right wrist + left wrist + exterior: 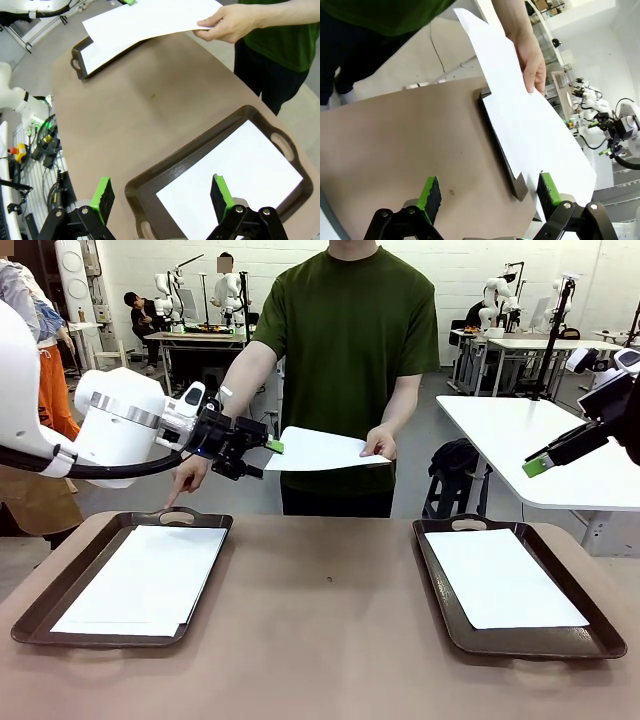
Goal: Sort the A4 documents.
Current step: Receive the A4 Paper.
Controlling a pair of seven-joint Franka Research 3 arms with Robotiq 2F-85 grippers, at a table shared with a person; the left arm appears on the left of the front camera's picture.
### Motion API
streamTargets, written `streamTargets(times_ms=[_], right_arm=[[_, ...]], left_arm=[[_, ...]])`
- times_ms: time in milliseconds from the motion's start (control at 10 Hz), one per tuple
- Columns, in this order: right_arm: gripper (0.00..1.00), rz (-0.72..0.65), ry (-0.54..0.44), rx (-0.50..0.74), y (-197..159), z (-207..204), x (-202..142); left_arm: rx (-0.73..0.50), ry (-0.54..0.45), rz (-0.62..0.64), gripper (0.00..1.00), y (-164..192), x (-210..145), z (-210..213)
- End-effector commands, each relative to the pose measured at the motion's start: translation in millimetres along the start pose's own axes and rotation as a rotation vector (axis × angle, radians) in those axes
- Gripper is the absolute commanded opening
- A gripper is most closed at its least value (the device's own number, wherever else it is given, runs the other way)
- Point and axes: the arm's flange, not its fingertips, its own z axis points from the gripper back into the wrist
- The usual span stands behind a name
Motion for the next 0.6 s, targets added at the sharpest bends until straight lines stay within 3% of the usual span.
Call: streamTargets(times_ms=[0, 300, 500], right_arm=[[1.00, 0.002, 0.002, 0.002, 0.4, -1.3, 0.6], [1.00, 0.002, 0.002, 0.002, 0.4, -1.3, 0.6], [1.00, 0.002, 0.002, 0.002, 0.4, -1.3, 0.6]], left_arm=[[-0.092, -0.003, 0.061, 1.00, -1.0, 14.0, -6.2], [-0.187, 0.036, 0.119, 1.00, -0.8, 22.3, -22.8], [-0.189, 0.095, 0.192, 1.00, -1.9, 29.8, -27.3]])
